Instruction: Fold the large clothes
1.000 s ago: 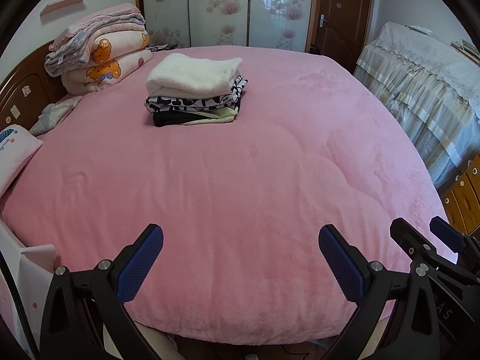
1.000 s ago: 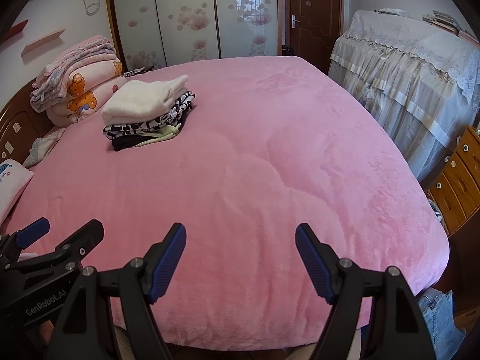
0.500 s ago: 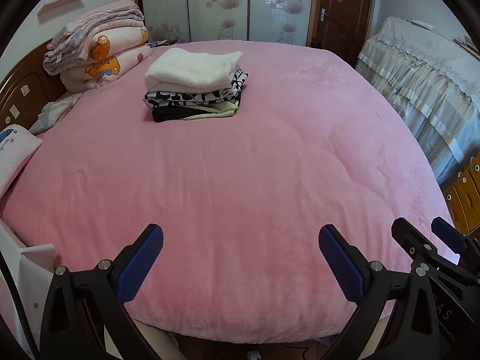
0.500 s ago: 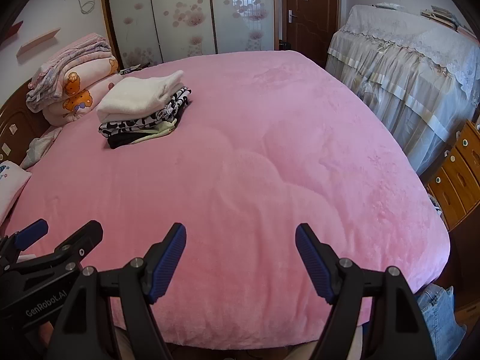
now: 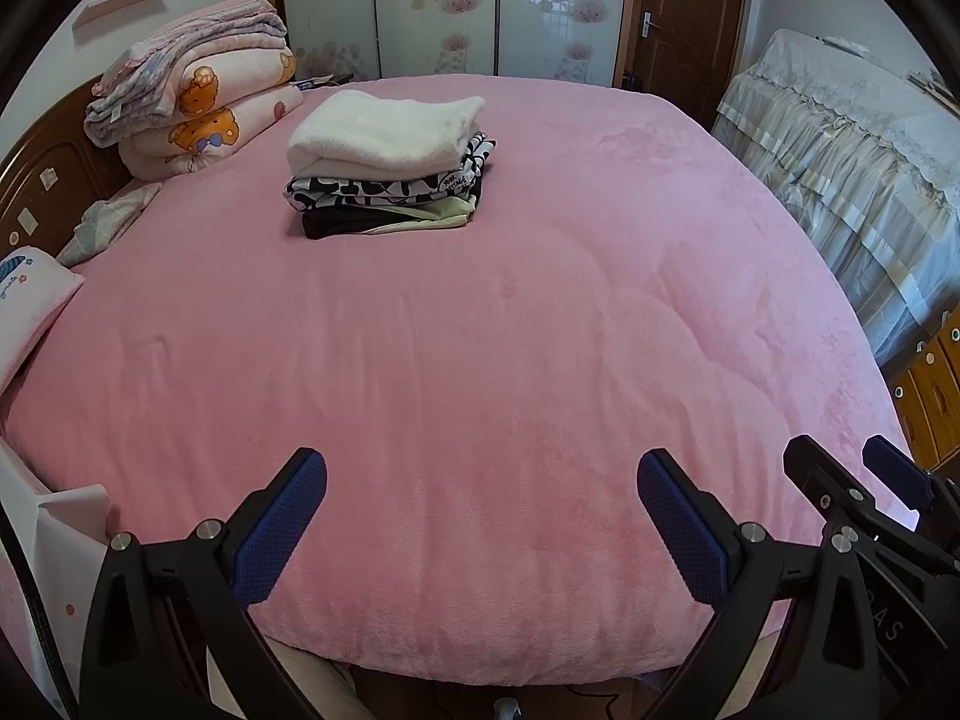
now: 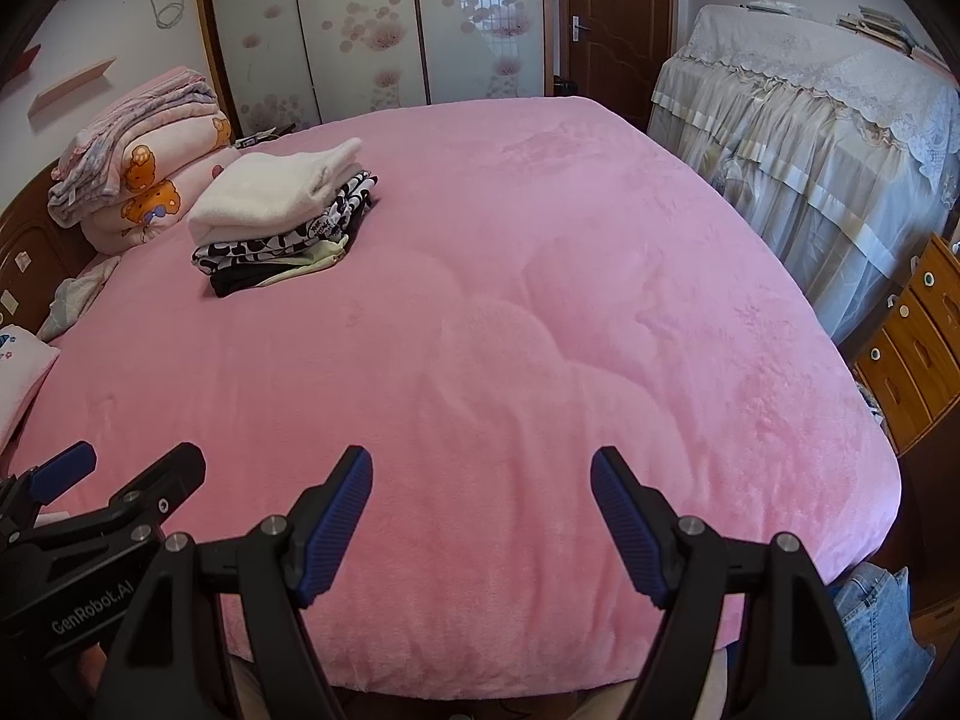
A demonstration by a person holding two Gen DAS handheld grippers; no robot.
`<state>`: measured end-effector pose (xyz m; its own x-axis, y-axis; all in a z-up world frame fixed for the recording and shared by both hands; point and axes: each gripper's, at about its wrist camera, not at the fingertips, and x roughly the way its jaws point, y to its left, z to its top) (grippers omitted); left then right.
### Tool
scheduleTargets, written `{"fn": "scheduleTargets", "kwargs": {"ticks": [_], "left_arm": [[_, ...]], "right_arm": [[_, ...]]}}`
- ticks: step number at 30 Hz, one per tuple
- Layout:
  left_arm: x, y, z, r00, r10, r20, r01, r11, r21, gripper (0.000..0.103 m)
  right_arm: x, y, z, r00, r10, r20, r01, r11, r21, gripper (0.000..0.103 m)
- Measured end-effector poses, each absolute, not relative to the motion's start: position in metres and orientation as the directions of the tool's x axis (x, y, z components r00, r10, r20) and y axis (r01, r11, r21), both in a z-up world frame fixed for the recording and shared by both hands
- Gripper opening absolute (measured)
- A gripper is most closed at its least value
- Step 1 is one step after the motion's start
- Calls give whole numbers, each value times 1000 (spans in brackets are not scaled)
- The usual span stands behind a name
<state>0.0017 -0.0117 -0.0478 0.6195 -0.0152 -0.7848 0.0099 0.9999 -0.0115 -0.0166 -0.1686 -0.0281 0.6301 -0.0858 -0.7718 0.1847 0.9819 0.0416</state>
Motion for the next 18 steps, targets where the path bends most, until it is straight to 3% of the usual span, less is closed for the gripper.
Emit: {"fn": "scheduleTargets", "kwargs": {"ticks": [18], "left_arm": [[-1, -11, -48, 627, -8, -779, 8, 1000, -4, 102]], "right_arm": [[-19, -166, -30, 633, -88, -770, 187, 982, 42, 76]]}}
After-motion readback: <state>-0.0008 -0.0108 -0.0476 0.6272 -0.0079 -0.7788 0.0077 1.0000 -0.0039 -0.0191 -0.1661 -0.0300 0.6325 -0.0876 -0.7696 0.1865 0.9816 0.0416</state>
